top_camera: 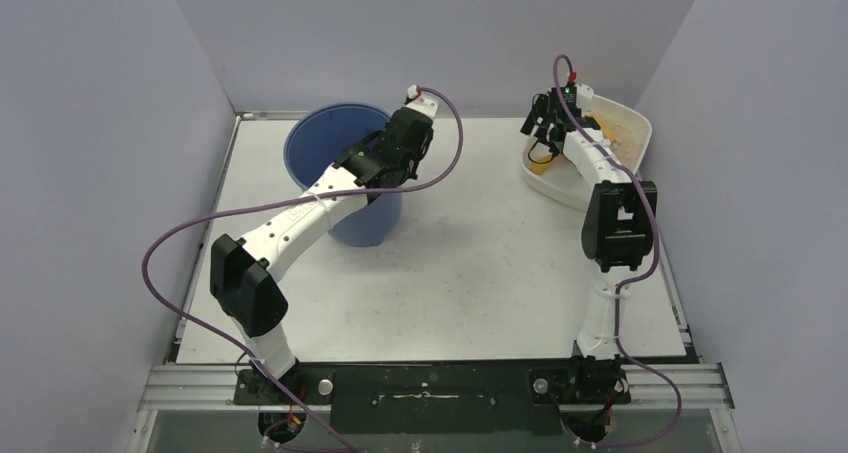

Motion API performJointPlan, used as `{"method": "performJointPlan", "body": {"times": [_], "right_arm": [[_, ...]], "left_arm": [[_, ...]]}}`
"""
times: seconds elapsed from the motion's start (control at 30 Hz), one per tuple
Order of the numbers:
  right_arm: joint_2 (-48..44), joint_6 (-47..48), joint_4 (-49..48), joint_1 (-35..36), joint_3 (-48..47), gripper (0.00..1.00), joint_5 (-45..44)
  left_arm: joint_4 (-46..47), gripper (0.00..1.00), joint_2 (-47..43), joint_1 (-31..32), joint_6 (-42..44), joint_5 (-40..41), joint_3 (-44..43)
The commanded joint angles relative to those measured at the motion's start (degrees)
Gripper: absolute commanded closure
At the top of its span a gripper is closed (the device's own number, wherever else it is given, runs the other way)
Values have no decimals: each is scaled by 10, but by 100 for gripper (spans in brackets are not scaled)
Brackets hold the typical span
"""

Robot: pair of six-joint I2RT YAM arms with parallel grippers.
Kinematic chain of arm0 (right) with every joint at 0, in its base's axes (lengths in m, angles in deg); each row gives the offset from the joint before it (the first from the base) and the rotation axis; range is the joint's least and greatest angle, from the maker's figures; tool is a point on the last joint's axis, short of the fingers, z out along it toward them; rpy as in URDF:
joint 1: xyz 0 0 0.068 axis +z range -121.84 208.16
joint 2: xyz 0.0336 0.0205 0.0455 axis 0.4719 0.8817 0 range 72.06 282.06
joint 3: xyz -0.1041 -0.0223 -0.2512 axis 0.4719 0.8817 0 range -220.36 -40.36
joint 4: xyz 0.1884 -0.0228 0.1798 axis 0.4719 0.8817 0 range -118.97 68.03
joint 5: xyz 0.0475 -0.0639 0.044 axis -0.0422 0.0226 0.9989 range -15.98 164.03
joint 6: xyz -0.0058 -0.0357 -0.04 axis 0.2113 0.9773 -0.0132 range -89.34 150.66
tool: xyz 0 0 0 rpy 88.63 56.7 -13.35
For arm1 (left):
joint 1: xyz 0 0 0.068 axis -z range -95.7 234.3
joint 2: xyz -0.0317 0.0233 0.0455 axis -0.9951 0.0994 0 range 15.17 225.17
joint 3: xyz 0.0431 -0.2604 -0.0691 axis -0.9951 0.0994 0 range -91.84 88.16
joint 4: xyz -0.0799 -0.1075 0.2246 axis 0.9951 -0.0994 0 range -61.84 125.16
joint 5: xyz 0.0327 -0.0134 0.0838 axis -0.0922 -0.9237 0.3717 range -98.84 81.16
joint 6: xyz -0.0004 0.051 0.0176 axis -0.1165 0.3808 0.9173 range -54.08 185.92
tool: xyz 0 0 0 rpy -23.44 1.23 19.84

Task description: Clean the litter box

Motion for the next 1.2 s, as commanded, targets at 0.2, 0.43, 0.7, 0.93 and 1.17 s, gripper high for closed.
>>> {"method": "performJointPlan", "body": {"times": [0.2,0.43,0.7,0.93,1.17], "right_arm": [[71,-19,1,6,-111,10,36],[102,-24,5,19,-135,14,18],[121,-26,5,24,-142,19,11],[126,-13,6,33,-134,32,6],[111,-2,1,41,-111,68,2]], "left_arm": [[14,100,13,38,-2,27,-47],[9,81,14,40,1,34,-48],[0,33,-25,41,-2,67,-31],[-1,21,-98,45,-17,53,15],[17,18,-192,47,-25,47,87]]}}
